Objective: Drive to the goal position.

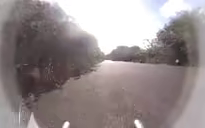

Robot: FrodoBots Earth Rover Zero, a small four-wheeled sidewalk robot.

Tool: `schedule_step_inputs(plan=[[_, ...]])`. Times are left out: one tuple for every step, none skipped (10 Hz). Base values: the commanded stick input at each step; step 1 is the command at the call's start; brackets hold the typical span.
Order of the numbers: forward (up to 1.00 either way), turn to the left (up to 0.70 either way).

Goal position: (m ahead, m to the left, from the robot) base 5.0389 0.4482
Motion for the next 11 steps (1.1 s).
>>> schedule_step_inputs(plan=[[0.70,0.00],[0.70,0.00],[0.70,0.00],[0.70,0.00],[0.70,0.00],[0.70,0.00],[0.70,0.00],[0.70,0.00],[0.70,-0.01],[0.70,-0.05],[0.70,-0.09]])
